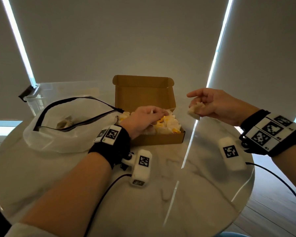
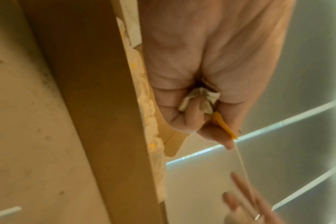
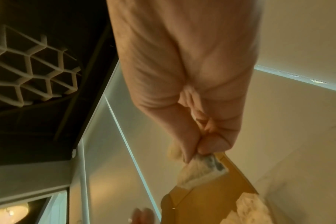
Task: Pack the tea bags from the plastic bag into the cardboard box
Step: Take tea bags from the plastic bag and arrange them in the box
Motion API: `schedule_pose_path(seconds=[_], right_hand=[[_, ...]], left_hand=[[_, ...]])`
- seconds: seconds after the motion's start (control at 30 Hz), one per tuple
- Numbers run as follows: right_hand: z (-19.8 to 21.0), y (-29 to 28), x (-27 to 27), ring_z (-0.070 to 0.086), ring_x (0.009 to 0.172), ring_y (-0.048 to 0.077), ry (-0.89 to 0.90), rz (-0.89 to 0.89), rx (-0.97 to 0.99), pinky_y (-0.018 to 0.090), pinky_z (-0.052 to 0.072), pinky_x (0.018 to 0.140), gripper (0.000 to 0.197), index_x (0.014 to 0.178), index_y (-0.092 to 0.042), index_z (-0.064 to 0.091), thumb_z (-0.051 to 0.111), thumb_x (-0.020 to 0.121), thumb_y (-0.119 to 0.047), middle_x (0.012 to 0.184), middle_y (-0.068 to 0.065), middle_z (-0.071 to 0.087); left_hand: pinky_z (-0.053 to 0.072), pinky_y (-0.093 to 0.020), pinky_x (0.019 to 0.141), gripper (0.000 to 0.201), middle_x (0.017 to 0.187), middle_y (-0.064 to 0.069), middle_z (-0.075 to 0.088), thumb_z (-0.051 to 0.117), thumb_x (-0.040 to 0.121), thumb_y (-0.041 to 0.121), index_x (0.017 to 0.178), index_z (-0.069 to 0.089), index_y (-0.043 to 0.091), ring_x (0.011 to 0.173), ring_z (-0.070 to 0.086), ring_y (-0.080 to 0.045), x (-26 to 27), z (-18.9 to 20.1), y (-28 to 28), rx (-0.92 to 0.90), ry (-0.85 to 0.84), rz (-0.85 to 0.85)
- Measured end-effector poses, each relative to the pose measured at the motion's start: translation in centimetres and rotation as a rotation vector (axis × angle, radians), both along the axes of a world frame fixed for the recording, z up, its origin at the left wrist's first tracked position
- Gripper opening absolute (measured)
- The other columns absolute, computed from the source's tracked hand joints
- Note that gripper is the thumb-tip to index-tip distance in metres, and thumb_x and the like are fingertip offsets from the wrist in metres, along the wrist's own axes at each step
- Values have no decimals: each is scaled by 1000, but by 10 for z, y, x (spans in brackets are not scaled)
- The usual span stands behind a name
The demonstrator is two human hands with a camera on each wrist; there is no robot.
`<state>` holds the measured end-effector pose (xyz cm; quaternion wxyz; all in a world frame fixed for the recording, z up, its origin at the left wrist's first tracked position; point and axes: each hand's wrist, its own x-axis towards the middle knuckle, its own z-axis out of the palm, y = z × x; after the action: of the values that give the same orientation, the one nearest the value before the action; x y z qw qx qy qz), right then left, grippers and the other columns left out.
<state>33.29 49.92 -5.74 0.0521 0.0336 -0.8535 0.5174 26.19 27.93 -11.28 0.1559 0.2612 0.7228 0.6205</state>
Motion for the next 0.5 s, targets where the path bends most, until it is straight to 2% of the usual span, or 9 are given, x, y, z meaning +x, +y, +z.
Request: schedule_pose_path(seconds=[0.1, 0.2, 0.27, 0.33, 0.43, 0.5], right_hand=[[-4, 0, -2, 61, 85, 15, -26, -26, 128, 14, 51, 60, 50, 124, -14, 52, 58, 82, 13, 100, 9, 60], [-9, -3, -5, 64, 78, 18, -31, -44, 78, 18, 56, 64, 37, 111, -11, 60, 57, 83, 13, 88, 10, 61], [-13, -7, -8, 64, 85, 21, -26, -57, 64, 26, 57, 76, 24, 101, -12, 65, 59, 85, 5, 94, 12, 65], [-17, -13, -11, 59, 85, 19, -5, -99, 73, 30, 51, 79, 13, 93, -13, 67, 60, 87, -4, 92, 9, 66], [-24, -22, -17, 53, 78, 15, 16, -151, 41, 26, 45, 69, 6, 89, -11, 67, 62, 88, -10, 84, 4, 63], [-27, -29, -19, 54, 71, 12, 11, -186, -14, 22, 46, 61, 5, 89, -9, 66, 62, 88, -11, 82, 5, 62]], left_hand=[[32, -14, 43, 21, 78, -2, 53, 43, 97, 15, 98, 63, 9, 58, 40, -6, -7, 4, -15, 266, -227, -51], [34, -13, 42, 18, 76, -3, 55, 47, 90, 12, 92, 65, 7, 58, 43, -7, -8, 11, -27, 394, -378, -193], [35, -13, 41, 21, 75, -3, 56, 49, 86, 11, 87, 69, 8, 57, 43, -7, -8, 13, -31, 439, -392, -240], [36, -13, 42, 23, 77, -4, 56, 49, 85, 8, 88, 71, 9, 58, 41, -8, -8, 15, -33, 488, -378, -241], [35, -15, 45, 24, 80, -4, 54, 50, 83, 6, 100, 67, 9, 62, 41, -9, -7, 17, -33, 513, -319, -217], [37, -16, 46, 25, 78, -3, 56, 53, 82, 6, 103, 65, 11, 61, 46, -8, -4, 18, -32, 453, -206, -165]])
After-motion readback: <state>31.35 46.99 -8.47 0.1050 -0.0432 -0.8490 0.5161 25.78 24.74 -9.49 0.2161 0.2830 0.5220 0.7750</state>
